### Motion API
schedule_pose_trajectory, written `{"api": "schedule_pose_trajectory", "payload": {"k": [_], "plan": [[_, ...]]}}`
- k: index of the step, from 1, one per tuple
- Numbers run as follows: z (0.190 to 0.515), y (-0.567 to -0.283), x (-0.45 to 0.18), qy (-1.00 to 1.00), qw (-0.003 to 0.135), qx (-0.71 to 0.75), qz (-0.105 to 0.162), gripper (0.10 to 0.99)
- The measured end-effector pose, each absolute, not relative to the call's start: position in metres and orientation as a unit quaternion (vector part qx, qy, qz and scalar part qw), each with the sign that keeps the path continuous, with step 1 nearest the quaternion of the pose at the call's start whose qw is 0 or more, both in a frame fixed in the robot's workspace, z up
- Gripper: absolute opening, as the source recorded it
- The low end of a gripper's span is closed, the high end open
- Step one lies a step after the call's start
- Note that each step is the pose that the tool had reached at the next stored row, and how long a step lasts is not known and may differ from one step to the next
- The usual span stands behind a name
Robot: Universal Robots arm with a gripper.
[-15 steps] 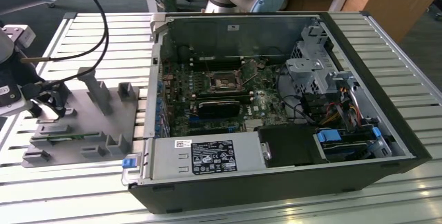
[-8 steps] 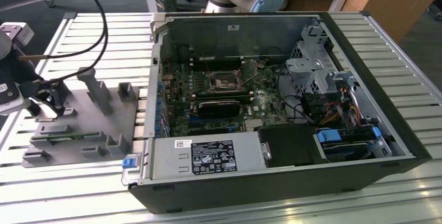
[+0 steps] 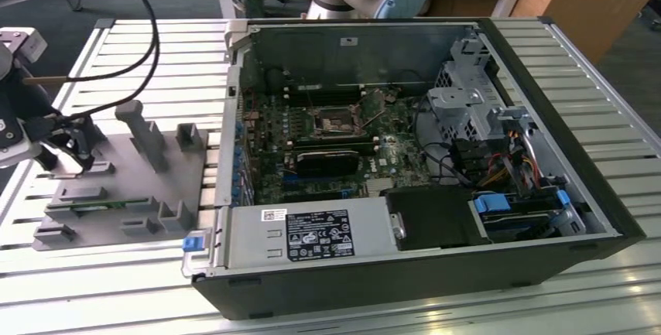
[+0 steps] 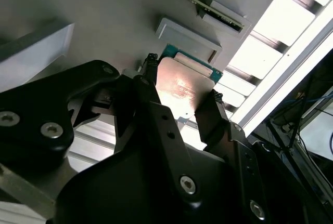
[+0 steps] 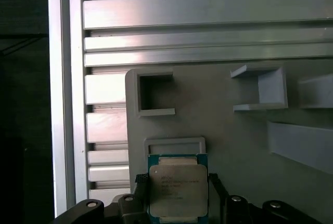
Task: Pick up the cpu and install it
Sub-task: 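Pick up the cpu and move it towards the insertion slot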
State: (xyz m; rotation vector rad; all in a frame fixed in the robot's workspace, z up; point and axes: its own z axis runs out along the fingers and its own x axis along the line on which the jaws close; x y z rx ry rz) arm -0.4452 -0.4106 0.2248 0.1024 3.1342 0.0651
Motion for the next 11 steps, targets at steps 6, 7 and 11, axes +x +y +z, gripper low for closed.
{"api": "schedule_pose_trajectory", "payload": {"k": [6,7,11], "plan": [[0.232,-0.411,-0.445,0.999,0.002,0.033,0.021,0.541],[0.234,-0.411,-0.445,0.999,0.002,0.033,0.021,0.541],[0.243,-0.411,-0.445,0.999,0.002,0.033,0.021,0.541]]}}
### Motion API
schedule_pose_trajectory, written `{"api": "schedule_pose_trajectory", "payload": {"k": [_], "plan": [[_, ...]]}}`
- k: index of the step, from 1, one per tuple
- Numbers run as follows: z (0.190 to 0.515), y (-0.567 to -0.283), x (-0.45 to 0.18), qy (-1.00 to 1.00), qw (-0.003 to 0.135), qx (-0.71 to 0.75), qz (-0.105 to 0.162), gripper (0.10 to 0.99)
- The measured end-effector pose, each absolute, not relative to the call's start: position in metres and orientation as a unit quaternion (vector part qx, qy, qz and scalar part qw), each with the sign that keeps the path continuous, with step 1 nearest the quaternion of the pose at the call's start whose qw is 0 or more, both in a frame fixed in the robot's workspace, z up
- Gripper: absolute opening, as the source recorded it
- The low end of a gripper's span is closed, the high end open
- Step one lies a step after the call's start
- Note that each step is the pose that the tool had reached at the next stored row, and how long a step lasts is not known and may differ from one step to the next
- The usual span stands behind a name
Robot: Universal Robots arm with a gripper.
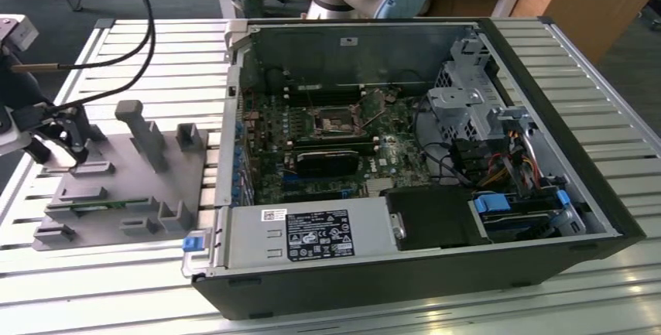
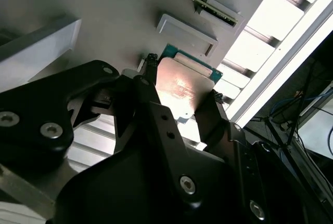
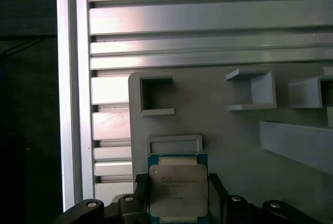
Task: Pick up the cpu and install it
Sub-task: 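Pick up the cpu and move it towards the insertion slot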
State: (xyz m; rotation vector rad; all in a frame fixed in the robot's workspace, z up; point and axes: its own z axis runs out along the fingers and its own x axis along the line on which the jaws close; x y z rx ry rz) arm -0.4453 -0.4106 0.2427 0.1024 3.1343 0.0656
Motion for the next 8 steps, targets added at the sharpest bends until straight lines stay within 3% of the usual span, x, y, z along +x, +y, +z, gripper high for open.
{"api": "schedule_pose_trajectory", "payload": {"k": [8], "plan": [[0.258,-0.410,-0.445,0.999,0.002,0.033,0.021,0.541]]}}
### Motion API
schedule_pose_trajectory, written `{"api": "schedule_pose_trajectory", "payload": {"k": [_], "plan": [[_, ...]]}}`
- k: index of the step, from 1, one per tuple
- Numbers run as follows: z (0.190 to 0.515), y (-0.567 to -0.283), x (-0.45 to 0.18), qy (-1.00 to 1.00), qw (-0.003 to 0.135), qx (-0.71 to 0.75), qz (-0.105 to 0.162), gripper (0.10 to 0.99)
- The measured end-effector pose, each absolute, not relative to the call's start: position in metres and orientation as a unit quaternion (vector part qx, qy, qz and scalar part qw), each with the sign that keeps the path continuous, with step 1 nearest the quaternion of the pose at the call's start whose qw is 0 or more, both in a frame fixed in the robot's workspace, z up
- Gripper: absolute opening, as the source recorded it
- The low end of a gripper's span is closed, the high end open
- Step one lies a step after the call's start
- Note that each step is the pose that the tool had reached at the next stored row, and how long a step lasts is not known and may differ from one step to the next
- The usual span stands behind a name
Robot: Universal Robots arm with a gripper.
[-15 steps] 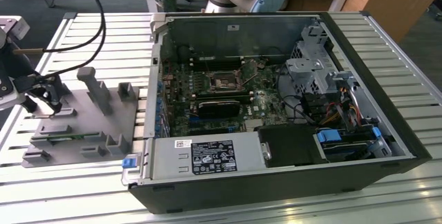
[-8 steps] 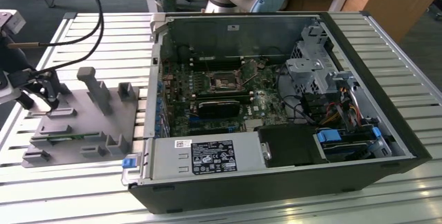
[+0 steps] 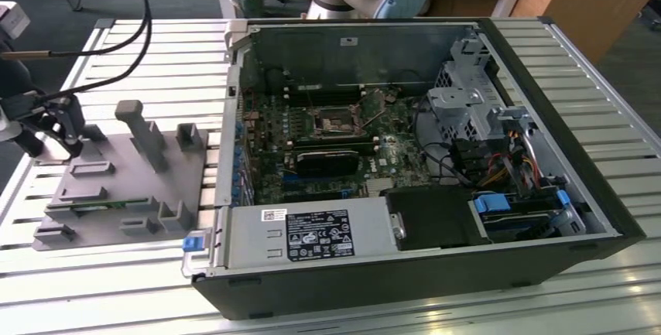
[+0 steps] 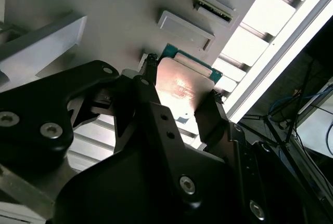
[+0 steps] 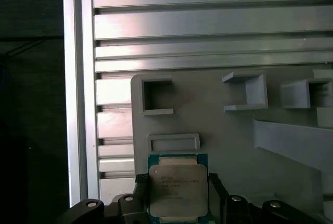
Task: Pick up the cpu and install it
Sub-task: 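Pick up the cpu and move it towards the insertion slot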
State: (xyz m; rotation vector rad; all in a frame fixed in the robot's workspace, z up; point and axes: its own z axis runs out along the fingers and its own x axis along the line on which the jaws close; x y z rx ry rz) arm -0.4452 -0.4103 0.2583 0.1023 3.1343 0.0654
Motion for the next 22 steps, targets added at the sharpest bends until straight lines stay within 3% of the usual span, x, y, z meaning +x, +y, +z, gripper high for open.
{"api": "schedule_pose_trajectory", "payload": {"k": [22], "plan": [[0.294,-0.410,-0.445,0.999,0.003,0.033,0.021,0.541]]}}
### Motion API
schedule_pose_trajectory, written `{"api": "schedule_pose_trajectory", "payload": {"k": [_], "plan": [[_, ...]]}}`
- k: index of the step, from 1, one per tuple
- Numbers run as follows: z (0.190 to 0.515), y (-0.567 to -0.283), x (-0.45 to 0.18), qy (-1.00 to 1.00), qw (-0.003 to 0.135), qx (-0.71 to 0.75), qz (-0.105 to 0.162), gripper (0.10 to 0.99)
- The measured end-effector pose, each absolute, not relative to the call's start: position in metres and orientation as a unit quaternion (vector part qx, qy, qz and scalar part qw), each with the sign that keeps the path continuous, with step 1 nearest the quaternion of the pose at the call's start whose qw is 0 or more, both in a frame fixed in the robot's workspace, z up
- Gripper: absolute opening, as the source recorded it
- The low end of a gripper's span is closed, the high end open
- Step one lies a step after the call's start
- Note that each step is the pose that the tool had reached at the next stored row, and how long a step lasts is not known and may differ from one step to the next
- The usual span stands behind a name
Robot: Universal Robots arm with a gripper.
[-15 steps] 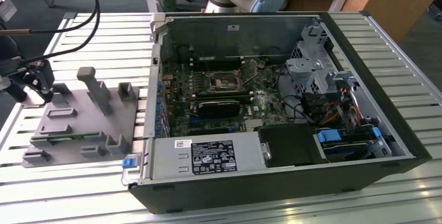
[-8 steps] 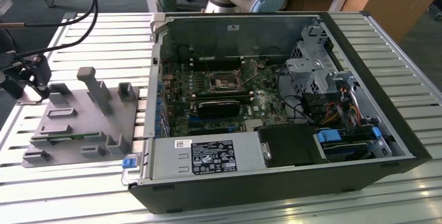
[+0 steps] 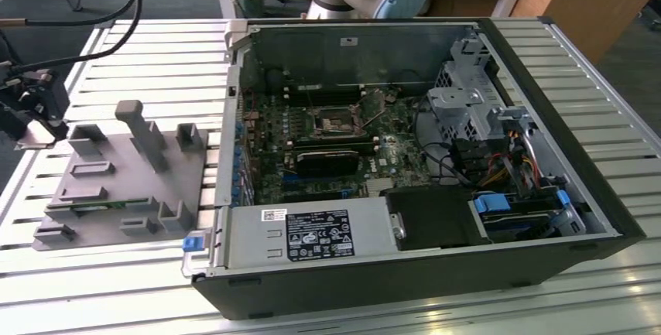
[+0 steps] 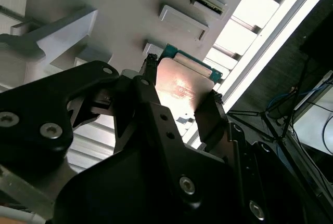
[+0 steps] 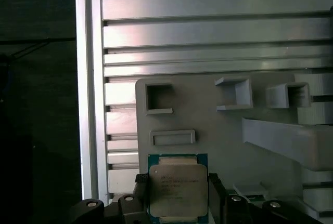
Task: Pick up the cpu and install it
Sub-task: 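Pick up the cpu and move it towards the insertion slot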
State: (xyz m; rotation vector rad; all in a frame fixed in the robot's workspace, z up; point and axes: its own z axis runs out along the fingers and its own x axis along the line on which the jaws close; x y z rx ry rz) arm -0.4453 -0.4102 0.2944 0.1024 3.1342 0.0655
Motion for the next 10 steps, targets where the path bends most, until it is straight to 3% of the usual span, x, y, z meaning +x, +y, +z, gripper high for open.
{"api": "schedule_pose_trajectory", "payload": {"k": [10], "plan": [[0.314,-0.410,-0.445,0.999,0.002,0.033,0.021,0.541]]}}
